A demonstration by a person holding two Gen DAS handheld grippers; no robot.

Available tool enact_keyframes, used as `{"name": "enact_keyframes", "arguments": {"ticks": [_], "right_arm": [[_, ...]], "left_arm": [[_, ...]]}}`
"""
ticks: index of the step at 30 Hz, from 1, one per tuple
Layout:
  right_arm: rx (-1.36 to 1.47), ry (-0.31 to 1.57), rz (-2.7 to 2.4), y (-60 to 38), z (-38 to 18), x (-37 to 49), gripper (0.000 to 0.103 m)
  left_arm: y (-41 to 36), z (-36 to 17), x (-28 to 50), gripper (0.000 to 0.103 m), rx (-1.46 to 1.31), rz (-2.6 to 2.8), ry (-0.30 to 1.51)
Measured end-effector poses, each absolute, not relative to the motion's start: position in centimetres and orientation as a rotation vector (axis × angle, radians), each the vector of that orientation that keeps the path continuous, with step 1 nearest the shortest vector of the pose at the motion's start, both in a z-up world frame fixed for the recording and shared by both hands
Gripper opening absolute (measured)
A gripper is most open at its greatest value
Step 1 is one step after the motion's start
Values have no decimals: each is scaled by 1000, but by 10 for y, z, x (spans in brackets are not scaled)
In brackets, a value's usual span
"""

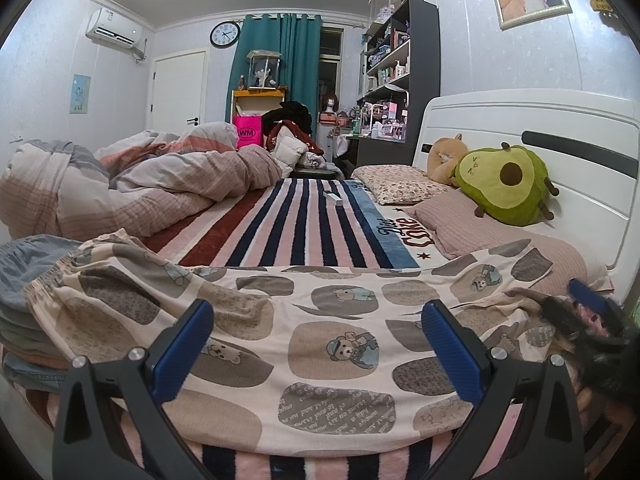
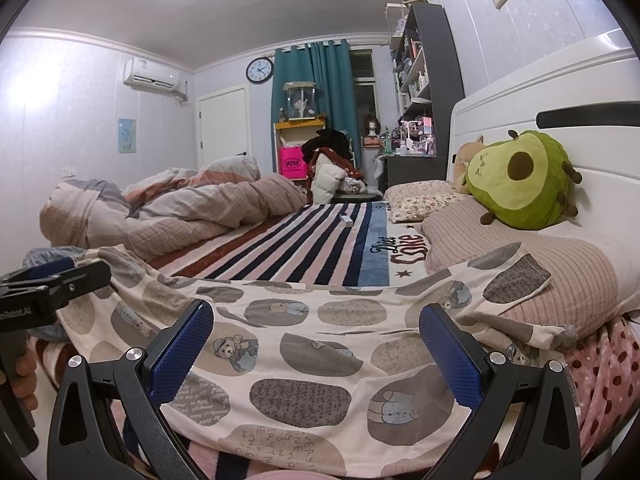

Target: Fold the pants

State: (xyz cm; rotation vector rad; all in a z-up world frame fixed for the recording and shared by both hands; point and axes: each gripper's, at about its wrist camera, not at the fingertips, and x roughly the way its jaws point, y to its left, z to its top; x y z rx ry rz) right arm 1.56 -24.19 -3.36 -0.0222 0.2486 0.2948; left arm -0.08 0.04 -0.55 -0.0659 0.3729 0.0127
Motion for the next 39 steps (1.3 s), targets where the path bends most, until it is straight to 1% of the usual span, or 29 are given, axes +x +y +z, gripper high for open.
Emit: {"name": "enact_keyframes", "arguments": {"ticks": [3,6,7,8,9,10,11,13,17,20,24,28,31,32,37,39], "right_arm": [[-51,212,244,-259,-32,12,103],[-83,300,128,-289,-43,28,103],[-61,354,126,-302,-50,35,99],[-36,398,127,-314,-58,41,89],[-12,440,124,-325,-67,47,84],[12,488,115,-336,-78,52,76],[32,522,110,-345,-87,56,72],[89,583,126,-362,-106,63,71],[176,639,137,-384,-124,74,71],[153,633,53,-400,-130,76,70],[243,607,-15,-439,-129,67,70],[267,608,-77,-461,-127,57,70],[305,616,-36,-463,-126,49,71],[327,617,-6,-461,-126,48,73],[489,640,179,-441,-132,48,73],[466,669,195,-429,-137,52,73]], "left_arm": [[9,-12,2,102,-67,45,365],[24,-25,8,102,-77,56,393],[31,-30,10,102,-78,57,408],[36,-35,13,102,-79,55,427],[41,-43,17,102,-82,50,458],[45,-49,20,102,-88,45,489],[49,-56,25,102,-96,39,523],[56,-69,32,102,-121,27,571],[62,-86,42,102,-180,13,617],[59,-92,46,102,-179,13,635],[56,-98,54,102,-168,6,658],[54,-105,64,102,-176,1,686],[52,-106,66,102,-180,-5,687],[53,-106,66,102,-180,-5,685],[65,-101,60,102,-198,5,677],[76,-100,54,102,-210,19,676]]}}
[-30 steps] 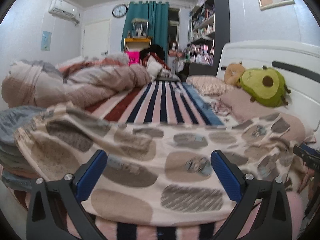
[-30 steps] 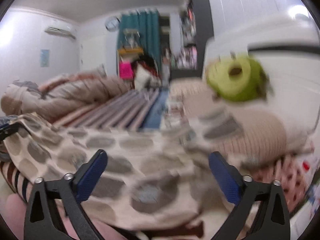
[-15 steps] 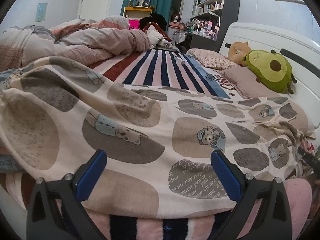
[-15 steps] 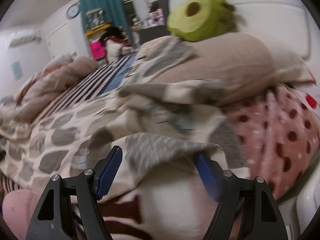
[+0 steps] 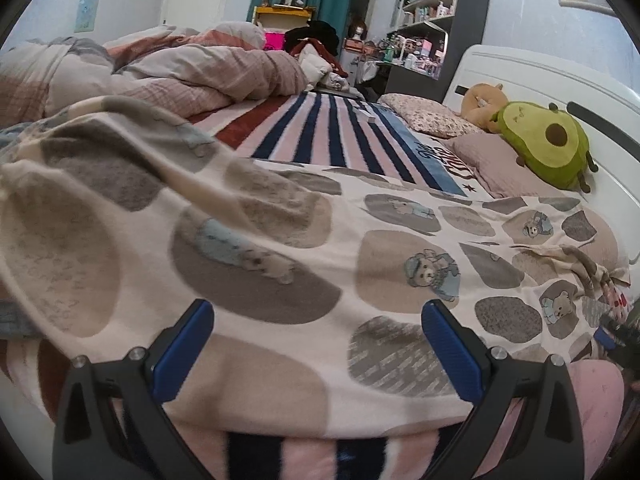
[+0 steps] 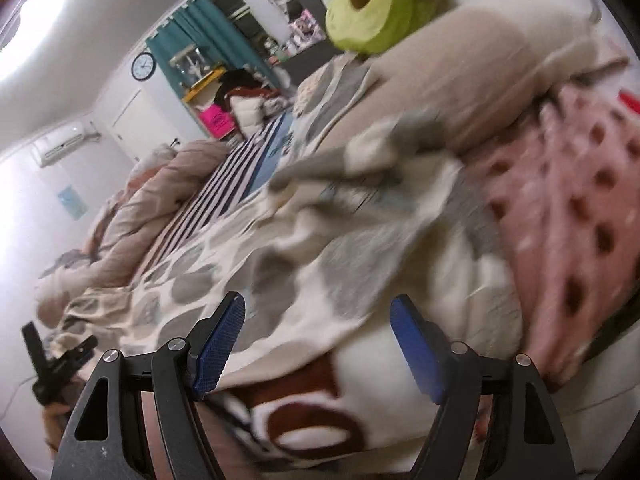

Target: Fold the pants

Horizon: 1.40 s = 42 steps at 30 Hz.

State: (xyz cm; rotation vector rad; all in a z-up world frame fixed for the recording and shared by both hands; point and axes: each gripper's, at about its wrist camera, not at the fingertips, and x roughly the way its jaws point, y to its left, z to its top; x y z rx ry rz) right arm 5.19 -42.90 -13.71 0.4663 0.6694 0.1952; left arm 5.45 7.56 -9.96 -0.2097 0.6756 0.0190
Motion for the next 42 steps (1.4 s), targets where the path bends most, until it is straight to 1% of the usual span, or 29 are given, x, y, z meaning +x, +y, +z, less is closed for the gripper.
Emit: {"name": "enact_keyframes", "arguments": {"ticks": [3,6,7,9,11,12,13,17,23,24,25,26,27,28,29,30,31,33,34,35,37,38,39,40,41,42], "right_arm": [[421,675,160,-420,-143,55,73],[440,654,160,-415,-140,65,73],[446,647,167,-411,-140,69,71],[434,640,160,-404,-141,77,59],[402,645,108,-399,-142,81,17],[411,643,94,-400,-141,82,10],[425,635,97,-401,-139,82,6],[395,584,80,-401,-123,74,4],[357,564,68,-400,-108,69,4],[355,566,70,-398,-109,70,4],[358,568,77,-396,-109,71,4],[363,570,84,-395,-110,72,4],[369,571,92,-394,-111,72,4],[371,570,100,-391,-112,73,4],[369,572,104,-390,-113,74,4],[365,585,105,-389,-115,76,7],[366,616,101,-387,-121,80,7],[408,668,116,-389,-134,86,27],[422,674,123,-387,-137,85,42],[426,676,128,-387,-141,85,44],[398,676,128,-385,-142,83,44],[386,674,128,-384,-142,83,43],[375,678,124,-383,-141,84,39],[362,681,122,-382,-140,85,18],[349,680,121,-380,-138,86,1],[337,670,119,-379,-135,86,1]], "left_arm": [[92,-102,45,102,-237,50,682],[111,-109,37,102,-297,95,690],[119,-112,33,102,-329,121,686],[132,-115,27,102,-370,163,671],[145,-115,20,98,-391,205,650],[148,-116,18,98,-389,217,646],[153,-116,16,98,-386,244,646],[168,-125,7,98,-398,377,656],[183,-139,6,97,-539,200,600],[182,-140,10,85,-539,189,604],[181,-139,14,60,-526,184,605],[180,-138,17,47,-512,180,606],[178,-136,20,29,-494,177,607],[175,-132,21,23,-469,168,594],[172,-128,21,20,-458,160,584],[170,-124,22,11,-449,152,575],[169,-120,21,7,-444,151,564],[170,-112,21,3,-443,151,543],[171,-106,18,2,-435,154,530],[170,-100,16,2,-423,154,521],[168,-83,11,2,-388,149,503],[167,-75,10,2,-366,147,494],[167,-68,8,2,-346,145,487],[165,-57,5,1,-315,140,477],[162,-49,4,1,-290,136,467],[163,-44,3,1,-280,134,463]]}}
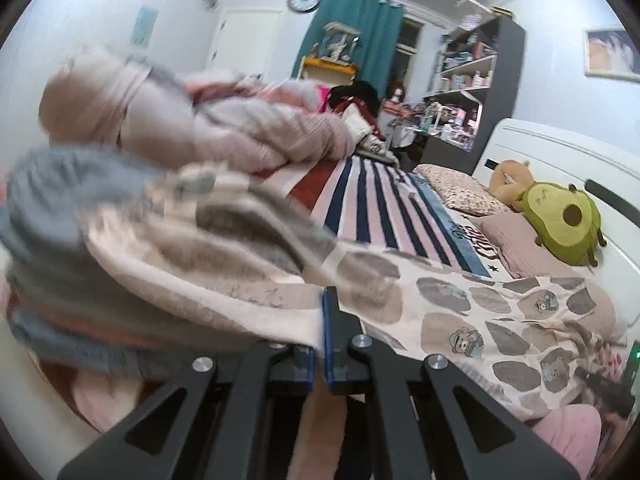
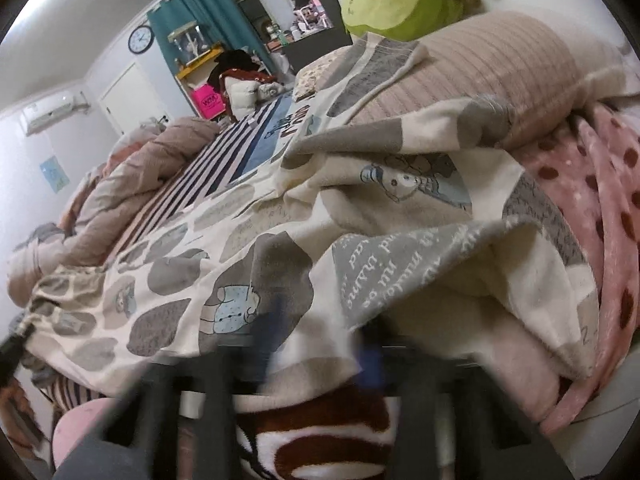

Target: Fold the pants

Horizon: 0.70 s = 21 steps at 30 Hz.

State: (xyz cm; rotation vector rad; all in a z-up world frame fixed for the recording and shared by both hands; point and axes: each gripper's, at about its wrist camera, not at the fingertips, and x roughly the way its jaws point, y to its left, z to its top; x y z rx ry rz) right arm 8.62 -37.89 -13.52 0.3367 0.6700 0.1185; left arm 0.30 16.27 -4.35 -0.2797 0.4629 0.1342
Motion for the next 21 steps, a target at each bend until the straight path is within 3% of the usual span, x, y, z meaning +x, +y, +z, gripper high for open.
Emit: {"name": "enact_keyframes", "arguments": {"ticks": [9,21], "right_arm": [[264,513,189,-370,-92,94,1],[178,453,207,-368,-37,168,1]], "left_arm": [[158,-11,14,1,-189,151,462],[176,11,132,1,-33,143,564]]}}
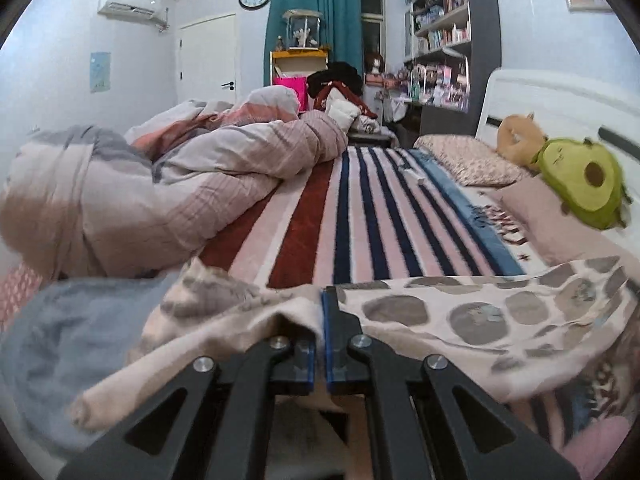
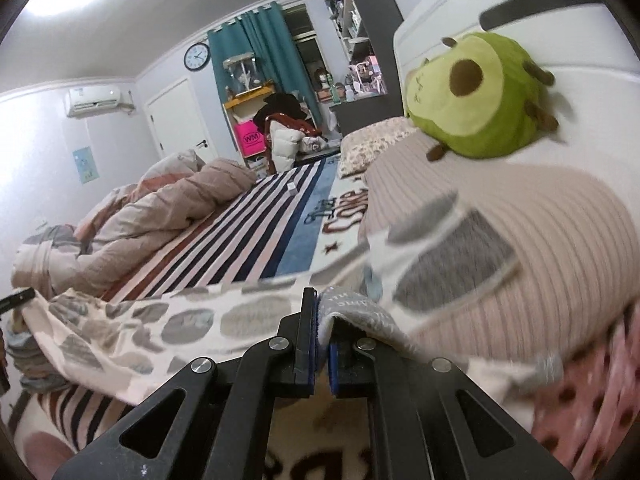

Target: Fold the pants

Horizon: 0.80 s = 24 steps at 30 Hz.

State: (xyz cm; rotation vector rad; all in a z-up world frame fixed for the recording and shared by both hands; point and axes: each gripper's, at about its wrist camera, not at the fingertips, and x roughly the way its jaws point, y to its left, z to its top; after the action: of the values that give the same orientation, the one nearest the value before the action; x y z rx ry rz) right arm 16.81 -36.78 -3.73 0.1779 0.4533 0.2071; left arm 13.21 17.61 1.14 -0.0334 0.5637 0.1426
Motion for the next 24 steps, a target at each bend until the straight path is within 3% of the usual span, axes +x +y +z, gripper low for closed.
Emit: {"name": "enact_keyframes", "arguments": {"ticks": [14,15,16,17,18,19,20,24], "right_arm": [[-51,574,121,-335,-32,278,1],[-52,587,119,-335,-35,281,1],[-43,604,118,-335,-39,285,8],[-28,618,132,-337,-42,288,23],[-19,626,145,-338,-43,289,32],[-4,631,166,-339,-43,289,47],[7,629,175,-340,-42,287,52],[8,631,214,-343,-24,272,53]], "left_arm": [[202,-36,263,4,11,143,769],[203,-37,266,8,5,136,776],[203,-35,269,19,-8,125,779],[204,-31,269,32,-11,120,771],[203,-27,268,67,-3,125,755],[202,-17,264,84,22,156,702],[201,-8,259,84,44,181,666],[204,19,238,84,-15,131,629]]}}
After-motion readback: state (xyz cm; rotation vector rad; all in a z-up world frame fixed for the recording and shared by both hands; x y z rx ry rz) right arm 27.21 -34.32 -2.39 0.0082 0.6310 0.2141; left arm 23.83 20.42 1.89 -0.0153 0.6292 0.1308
